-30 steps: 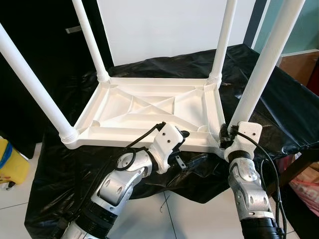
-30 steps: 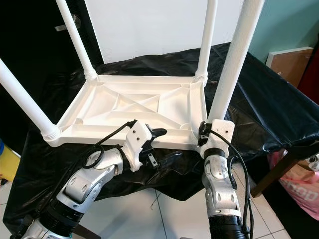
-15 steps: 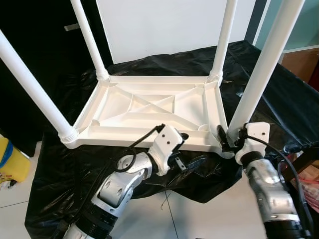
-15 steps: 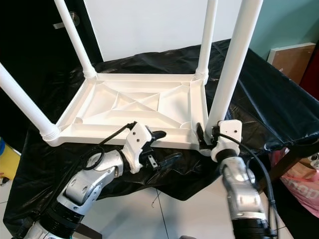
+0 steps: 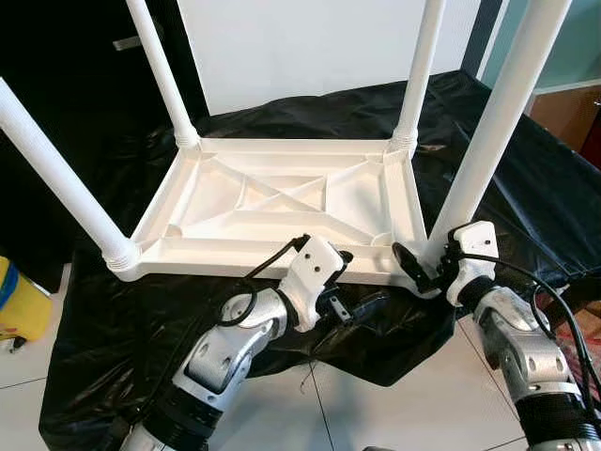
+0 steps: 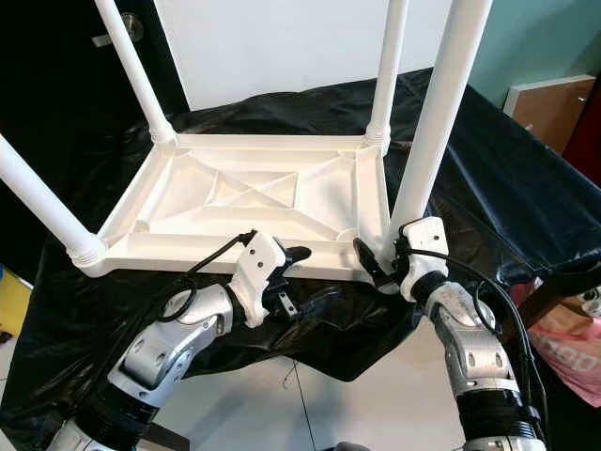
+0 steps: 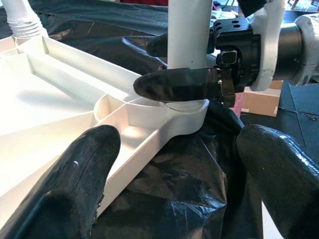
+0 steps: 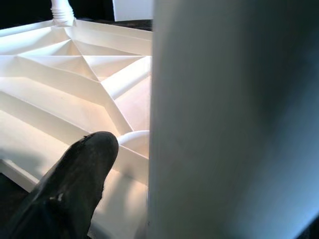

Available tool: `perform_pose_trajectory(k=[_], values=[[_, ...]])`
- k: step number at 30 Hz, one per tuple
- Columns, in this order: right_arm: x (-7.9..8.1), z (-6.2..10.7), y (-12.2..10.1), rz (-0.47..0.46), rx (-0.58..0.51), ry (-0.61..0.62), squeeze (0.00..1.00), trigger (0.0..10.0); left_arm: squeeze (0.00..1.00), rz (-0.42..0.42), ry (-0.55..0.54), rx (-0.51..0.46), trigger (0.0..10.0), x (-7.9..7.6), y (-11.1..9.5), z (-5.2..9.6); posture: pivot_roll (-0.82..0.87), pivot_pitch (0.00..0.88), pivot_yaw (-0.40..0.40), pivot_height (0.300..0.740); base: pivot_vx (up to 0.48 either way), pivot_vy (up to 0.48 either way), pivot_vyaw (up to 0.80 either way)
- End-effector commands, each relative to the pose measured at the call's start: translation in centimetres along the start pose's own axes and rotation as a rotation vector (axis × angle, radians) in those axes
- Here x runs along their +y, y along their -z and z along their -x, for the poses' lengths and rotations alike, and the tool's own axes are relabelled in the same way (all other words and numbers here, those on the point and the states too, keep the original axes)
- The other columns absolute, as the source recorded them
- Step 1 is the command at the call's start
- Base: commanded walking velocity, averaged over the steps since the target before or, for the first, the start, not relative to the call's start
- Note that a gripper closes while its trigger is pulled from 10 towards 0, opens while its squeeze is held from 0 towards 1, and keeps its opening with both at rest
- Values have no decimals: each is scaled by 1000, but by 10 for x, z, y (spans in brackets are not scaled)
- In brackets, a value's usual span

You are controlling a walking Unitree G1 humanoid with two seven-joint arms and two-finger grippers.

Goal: Building children table

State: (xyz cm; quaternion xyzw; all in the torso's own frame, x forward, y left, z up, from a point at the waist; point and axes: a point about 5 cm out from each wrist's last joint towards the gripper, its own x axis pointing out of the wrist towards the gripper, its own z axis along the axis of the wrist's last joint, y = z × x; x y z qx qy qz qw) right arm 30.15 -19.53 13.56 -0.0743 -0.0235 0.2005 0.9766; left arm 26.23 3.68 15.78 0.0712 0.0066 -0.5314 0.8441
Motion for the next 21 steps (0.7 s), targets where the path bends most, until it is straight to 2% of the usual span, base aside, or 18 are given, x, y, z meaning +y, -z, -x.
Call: perform_pose_trajectory(k=[1, 11, 12, 13, 14, 19, 21], values=[[6, -3, 5, 7, 21, -31, 0, 0, 0, -12, -15, 13, 10000, 3, -1, 2, -176, 62, 19, 740, 0, 0, 0], [4, -3, 14, 5, 48, 19, 0, 0, 0, -23, -24, 11, 10000, 6, -3, 2, -181, 53, 24, 740, 0, 0, 0], [3, -3, 16, 5, 55, 39, 0, 980, 0, -24, -23, 10, 10000, 6, -3, 2, -182, 53, 27, 740, 0, 0, 0], [3, -3, 16, 5, 55, 39, 0, 980, 0, -24, -23, 10, 10000, 6, -3, 2, -182, 53, 27, 740, 0, 0, 0], [1, -3, 19, 0, 69, 86, 0, 10000, 0, -27, -20, 10, 10000, 7, -3, 2, -185, 53, 31, 740, 0, 0, 0], [0, -3, 23, -7, 87, 153, 0, 10000, 0, -28, -16, 12, 10000, 7, -3, 2, -188, 53, 33, 740, 0, 0, 0], [1, -3, 26, -37, 104, 235, 0, 10000, 0, -28, -12, 13, 10000, 7, -3, 1, -188, 52, 32, 740, 0, 0, 0]])
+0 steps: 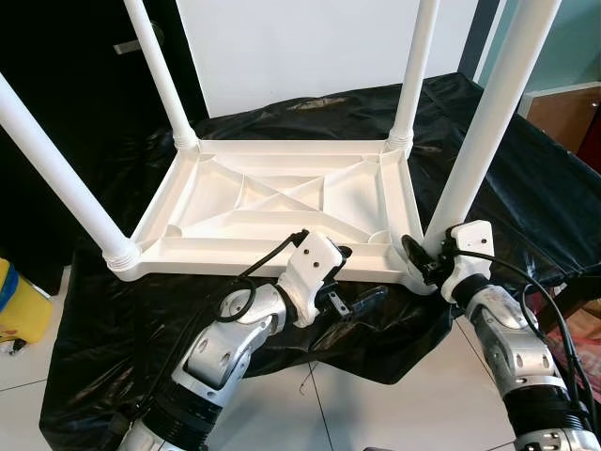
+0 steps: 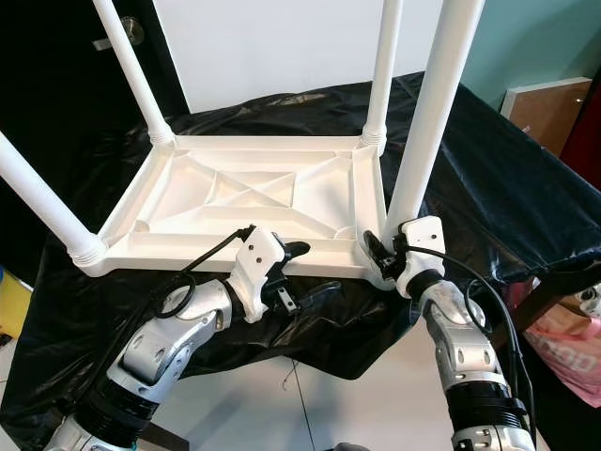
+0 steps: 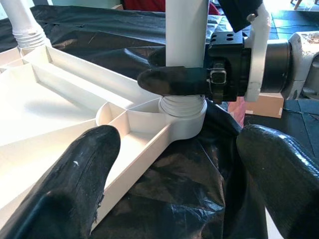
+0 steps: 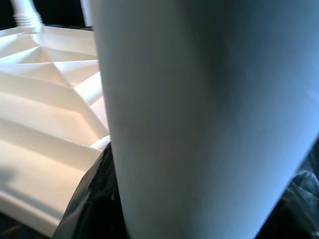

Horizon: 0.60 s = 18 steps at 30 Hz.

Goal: Building children table

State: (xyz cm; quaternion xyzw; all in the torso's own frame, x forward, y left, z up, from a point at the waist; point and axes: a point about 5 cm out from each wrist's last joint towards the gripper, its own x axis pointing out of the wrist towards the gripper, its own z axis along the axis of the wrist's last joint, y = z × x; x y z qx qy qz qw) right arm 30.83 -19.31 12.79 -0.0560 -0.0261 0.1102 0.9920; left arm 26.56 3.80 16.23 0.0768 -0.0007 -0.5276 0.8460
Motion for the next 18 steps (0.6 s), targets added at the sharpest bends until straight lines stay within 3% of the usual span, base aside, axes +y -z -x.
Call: perform_pose_trajectory(k=[1, 18], values=[[-1, 4, 18, 5, 101, 53, 0, 10000, 0, -12, -2, 18, 10000, 3, 1, 1, -188, 52, 32, 740, 0, 0, 0], [9, 10, 15, -88, 97, 433, 0, 10000, 0, -15, 8, 30, 10000, 0, 4, 1, -182, 40, 18, 740, 0, 0, 0]])
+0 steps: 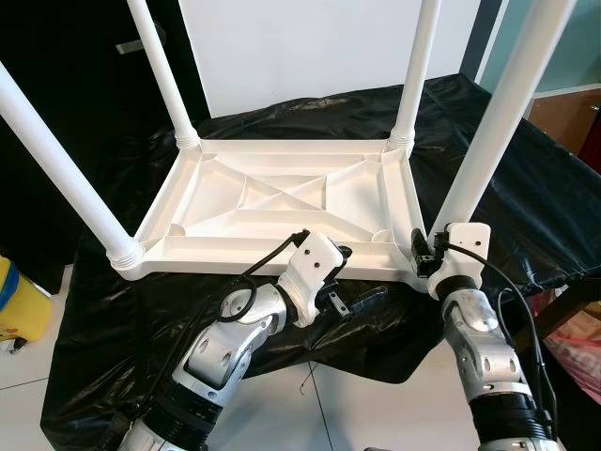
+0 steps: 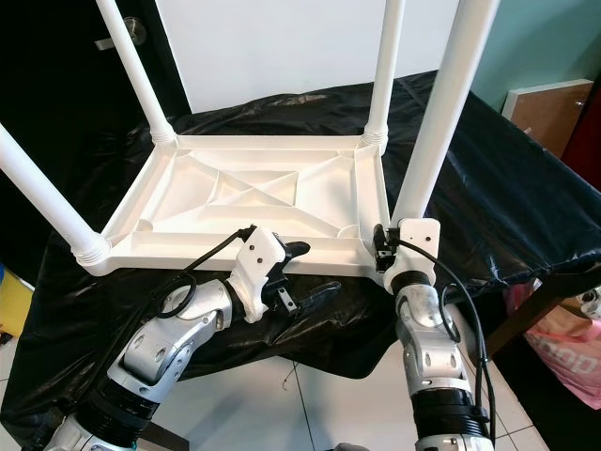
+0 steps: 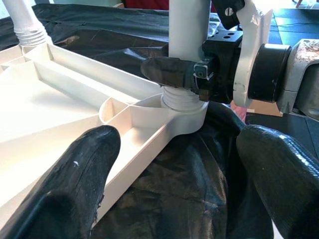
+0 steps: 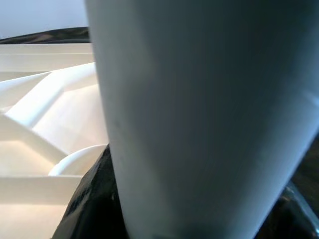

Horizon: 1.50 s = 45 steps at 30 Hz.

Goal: Building children table

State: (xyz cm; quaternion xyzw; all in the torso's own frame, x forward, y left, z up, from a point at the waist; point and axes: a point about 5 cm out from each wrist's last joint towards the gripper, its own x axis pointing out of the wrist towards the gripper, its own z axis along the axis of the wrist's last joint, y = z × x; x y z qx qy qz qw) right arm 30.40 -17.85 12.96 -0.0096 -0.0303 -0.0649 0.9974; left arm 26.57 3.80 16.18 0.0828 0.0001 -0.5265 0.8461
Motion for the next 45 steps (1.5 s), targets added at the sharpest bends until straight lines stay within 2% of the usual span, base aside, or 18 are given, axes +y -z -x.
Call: perform_pose_trajectory(k=[1, 3, 4, 5, 13, 17, 24, 25, 30, 35, 38, 39, 41, 45], values=[[-10, 6, 17, 11, 91, 83, 0, 10000, 0, -5, 10, 22, 10000, 0, 4, 1, -182, 40, 18, 740, 0, 0, 0], [-11, 8, 17, 8, 91, 120, 0, 10000, 0, -6, 10, 22, 10000, 0, 4, 1, -180, 37, 15, 740, 0, 0, 0], [-7, 9, 16, -14, 90, 191, 0, 10000, 0, -7, 8, 20, 10000, 1, 4, 1, -179, 32, 16, 740, 0, 0, 0], [-4, 9, 15, -24, 88, 208, 0, 10000, 0, -7, 6, 18, 10000, 1, 4, 1, -180, 30, 18, 740, 0, 0, 0], [9, 7, 9, -37, 69, 177, 0, 10000, 0, -16, 18, 20, 10000, 1, 4, -1, -191, 13, 26, 740, 0, 0, 0], [9, 6, 6, -24, 58, 171, 0, 10000, 0, -57, 18, 52, 10000, 3, 7, -2, -199, 5, 26, 740, 0, 0, 0], [9, 5, 3, -18, 46, 170, 0, 10000, 0, -64, 15, 57, 10000, 4, 8, -3, -198, 4, 22, 740, 0, 0, 0], [8, 4, 1, -20, 34, 155, 1000, 10000, 0, -61, 18, 52, 10000, 1, 8, -4, -195, 4, 20, 740, 0, 0, 0], [8, 2, -4, -35, 12, 99, 1000, 10000, 0, -56, 27, 48, 10000, -3, 8, -5, -193, 8, 22, 740, 0, 0, 0], [0, -1, -10, -23, -1, -115, 1000, 10000, 0, -58, 28, 49, 10000, -4, 8, -5, -189, 11, 14, 740, 0, 0, 0], [-1, -2, -11, -22, 2, -147, 1000, 10000, 0, -59, 24, 47, 10000, -3, 8, -5, -189, 11, 14, 740, 0, 0, 0], [-3, -3, -12, 14, 5, -229, 0, 10000, 0, -60, 23, 44, 10000, -2, 7, -6, -189, 16, 15, 740, 0, 0, 0], [-3, -3, -12, 14, 5, -229, 0, 10000, 0, -60, 23, 44, 10000, -2, 7, -6, -189, 16, 15, 740, 0, 0, 0], [-9, -5, -5, 134, 54, -459, 0, 10000, 0, -63, 17, 41, 10000, -1, 7, -6, -188, 20, 16, 740, 0, 0, 0]])
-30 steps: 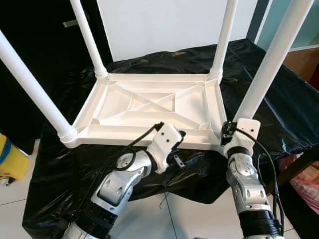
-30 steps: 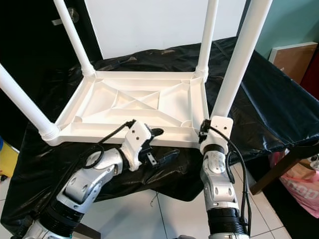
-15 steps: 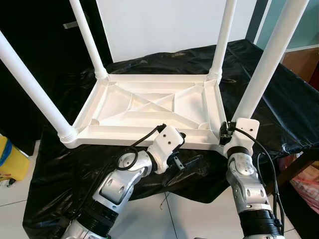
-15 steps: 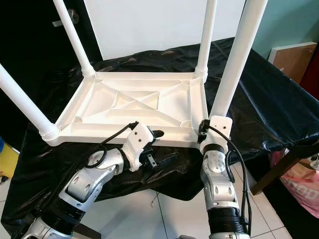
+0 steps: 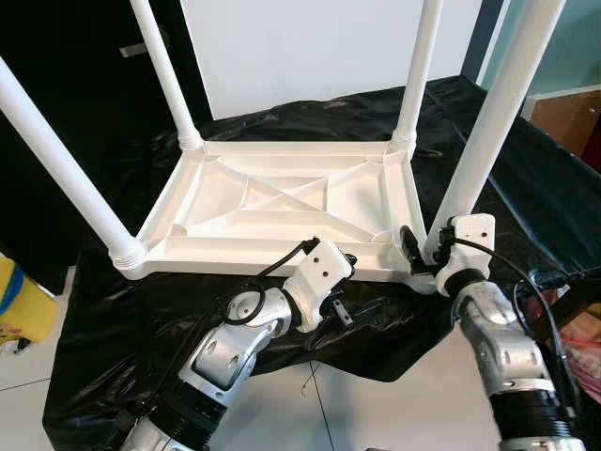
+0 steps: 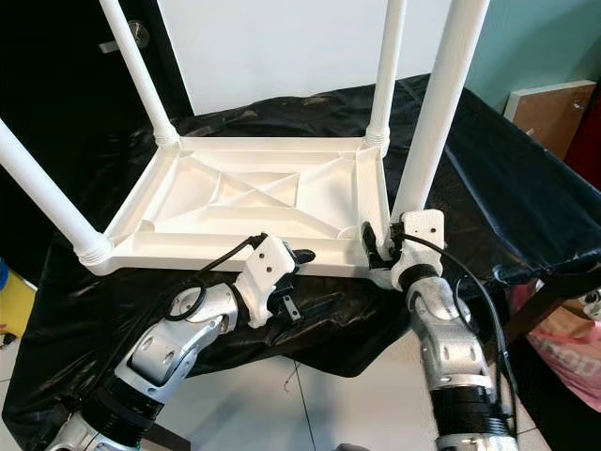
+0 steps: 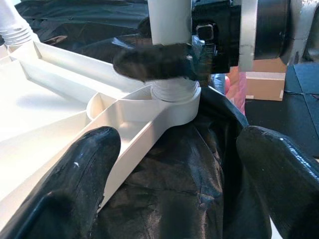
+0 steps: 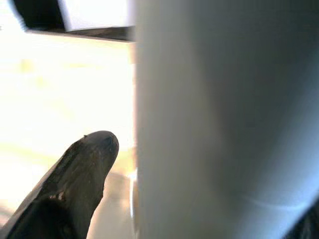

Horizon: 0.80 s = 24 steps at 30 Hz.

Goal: Building children table

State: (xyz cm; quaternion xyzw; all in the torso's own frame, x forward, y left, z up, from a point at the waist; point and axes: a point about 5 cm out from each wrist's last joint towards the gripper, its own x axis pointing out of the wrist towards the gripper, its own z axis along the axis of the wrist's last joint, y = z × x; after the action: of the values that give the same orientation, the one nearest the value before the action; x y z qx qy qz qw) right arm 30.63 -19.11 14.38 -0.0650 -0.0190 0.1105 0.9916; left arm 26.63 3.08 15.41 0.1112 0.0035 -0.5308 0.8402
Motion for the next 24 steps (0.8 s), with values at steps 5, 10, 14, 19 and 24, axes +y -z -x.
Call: perform_pose_trajectory(k=[5, 10, 14, 19, 24], values=[[1, -3, 14, 59, 71, -162, 0, 10000, 0, -18, -3, 4, 10000, 4, -1, 1, -186, 21, 15, 740, 0, 0, 0], [-3, -7, 19, 76, 91, -171, 0, 0, 0, -20, -6, 1, 10000, 5, -2, 1, -185, 20, 15, 740, 0, 0, 0], [-5, -13, 20, 75, 102, -160, 0, 0, 0, -24, -18, 0, 10000, 7, -2, 1, -180, 25, 16, 740, 0, 0, 0], [-4, -14, 21, 65, 102, -175, 0, 0, 0, -22, -20, -1, 10000, 7, -3, 2, -178, 29, 17, 740, 0, 0, 0], [-3, -14, 23, 57, 106, -163, 0, 10000, 0, -20, -20, 1, 10000, 7, -2, 3, -178, 35, 18, 740, 0, 0, 0]])
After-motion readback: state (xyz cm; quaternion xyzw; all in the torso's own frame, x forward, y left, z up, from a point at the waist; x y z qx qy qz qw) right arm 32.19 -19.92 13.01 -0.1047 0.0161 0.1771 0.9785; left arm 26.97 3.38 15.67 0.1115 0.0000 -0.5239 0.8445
